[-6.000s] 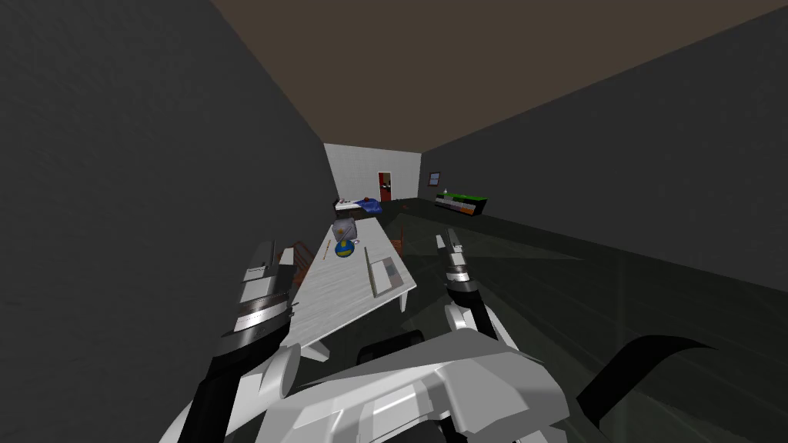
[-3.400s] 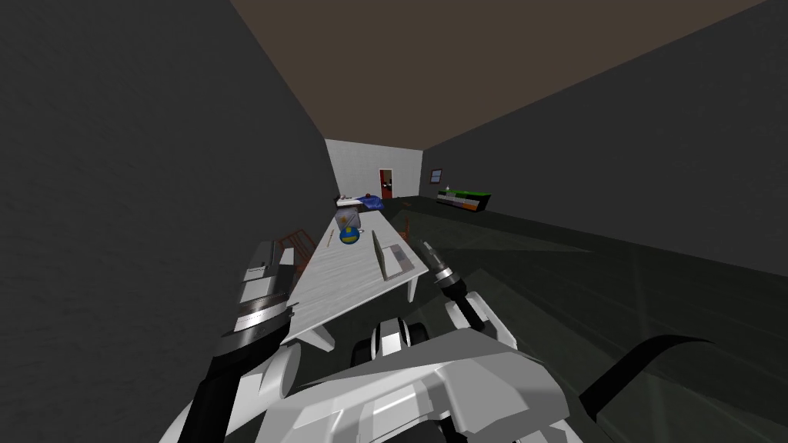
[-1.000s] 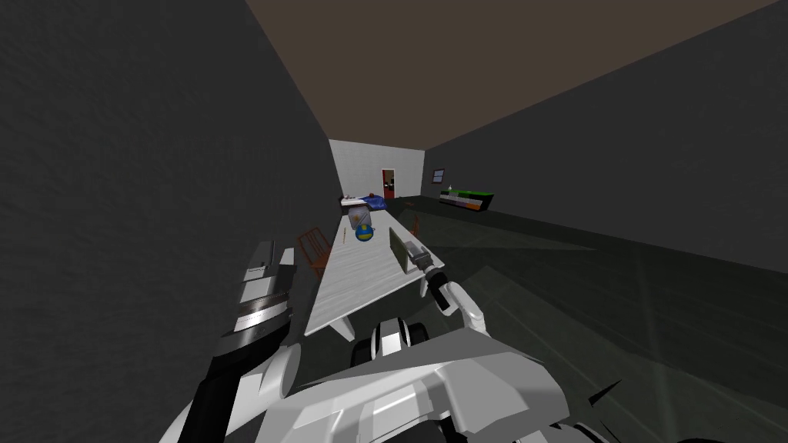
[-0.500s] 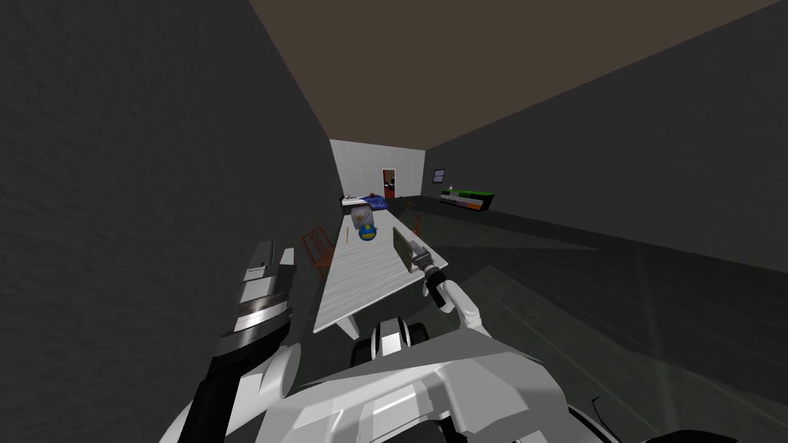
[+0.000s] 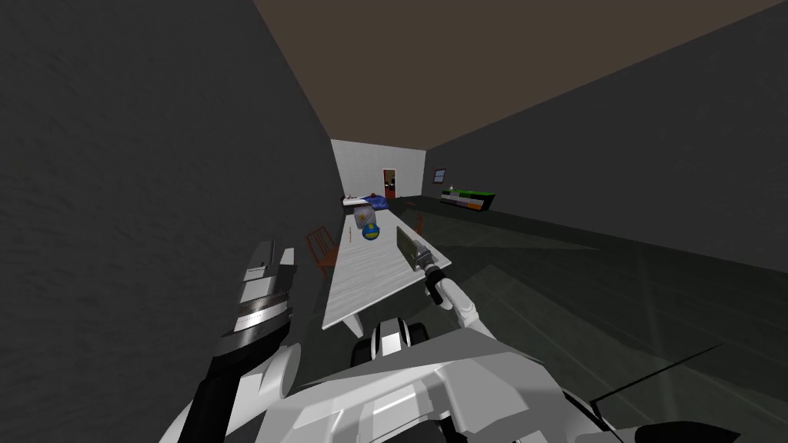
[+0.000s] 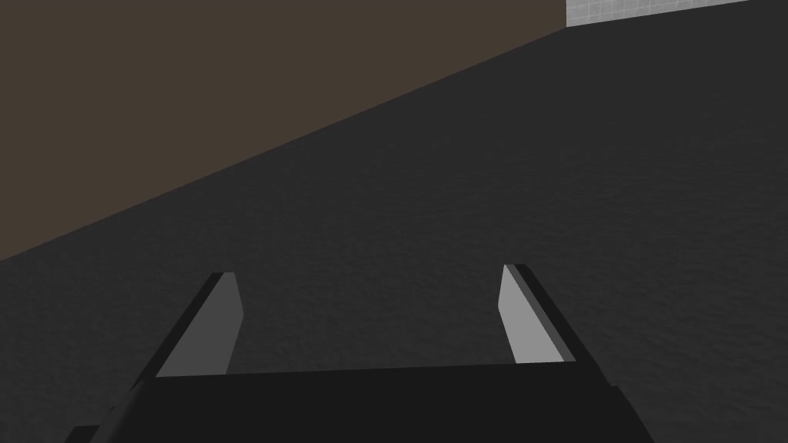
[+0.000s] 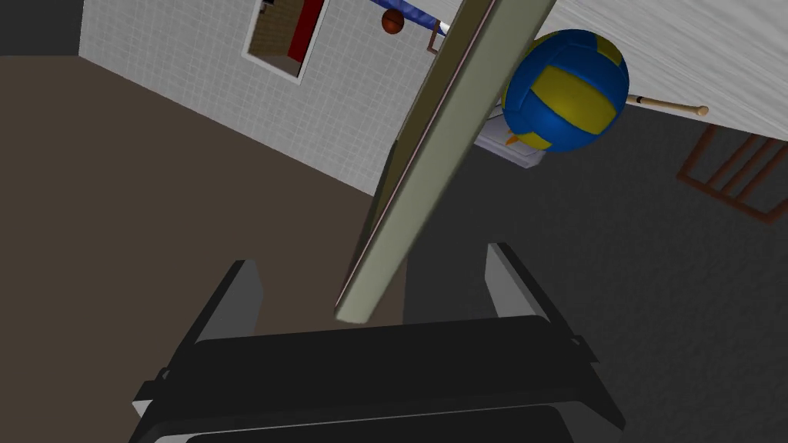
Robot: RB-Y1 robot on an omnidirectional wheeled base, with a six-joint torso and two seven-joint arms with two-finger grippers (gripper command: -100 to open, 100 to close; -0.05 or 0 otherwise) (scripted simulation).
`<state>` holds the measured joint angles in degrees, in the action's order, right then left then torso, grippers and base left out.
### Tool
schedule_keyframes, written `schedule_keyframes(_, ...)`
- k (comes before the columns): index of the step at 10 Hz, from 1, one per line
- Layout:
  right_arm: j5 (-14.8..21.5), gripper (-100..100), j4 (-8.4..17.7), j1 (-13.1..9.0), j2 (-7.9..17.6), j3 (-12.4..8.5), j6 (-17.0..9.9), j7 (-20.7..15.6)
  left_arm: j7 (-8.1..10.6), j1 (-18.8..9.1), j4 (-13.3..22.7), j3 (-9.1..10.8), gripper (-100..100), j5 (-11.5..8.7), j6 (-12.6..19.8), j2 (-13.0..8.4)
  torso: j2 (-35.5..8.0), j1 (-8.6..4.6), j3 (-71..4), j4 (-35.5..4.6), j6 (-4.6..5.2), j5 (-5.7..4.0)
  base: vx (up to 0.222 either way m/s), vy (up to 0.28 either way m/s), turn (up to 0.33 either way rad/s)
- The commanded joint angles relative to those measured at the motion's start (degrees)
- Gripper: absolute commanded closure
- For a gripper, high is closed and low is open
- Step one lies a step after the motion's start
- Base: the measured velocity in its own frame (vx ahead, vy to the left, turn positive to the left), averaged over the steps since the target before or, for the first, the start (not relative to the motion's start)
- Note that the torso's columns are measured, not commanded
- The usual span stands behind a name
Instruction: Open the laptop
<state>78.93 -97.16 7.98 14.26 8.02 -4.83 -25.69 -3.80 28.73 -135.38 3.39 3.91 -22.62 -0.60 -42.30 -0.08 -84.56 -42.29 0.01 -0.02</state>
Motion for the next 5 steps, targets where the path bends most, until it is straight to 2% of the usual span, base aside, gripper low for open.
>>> schedule_keyframes(1,4.24,-100,1.78,-0.98,0.26,-0.44,-0.89,-1.23,0.00,0.00,0.00,0.00,0,0.00,0.00,0.00,-0.02,-0.03,0.02,-0.01,0.00,-0.02,-0.010,0.055,0.001)
schedule_keyframes(3,7.29,-100,3.12,-1.91,1.63,-0.19,-2.40,-2.33,0.00,0.00,0.00,0.00,0,0.00,0.00,0.00,0.04,0.07,-0.02,0.01,0.00,0.02,-0.005,0.064,0.000)
schedule_keyframes(4,6.90,-100,2.64,-1.47,0.91,-0.59,-1.41,-1.45,0.00,0.00,0.00,0.00,0,0.00,0.00,0.00,0.04,0.16,-0.02,0.01,-0.01,0.04,-0.002,0.040,-0.003)
schedule_keyframes(5,5.51,-100,3.31,-2.26,2.54,-1.53,-0.63,-1.49,0.00,0.00,0.00,0.00,0,0.00,0.00,0.00,0.03,0.03,-0.02,0.01,0.00,0.01,0.058,0.049,-0.025)
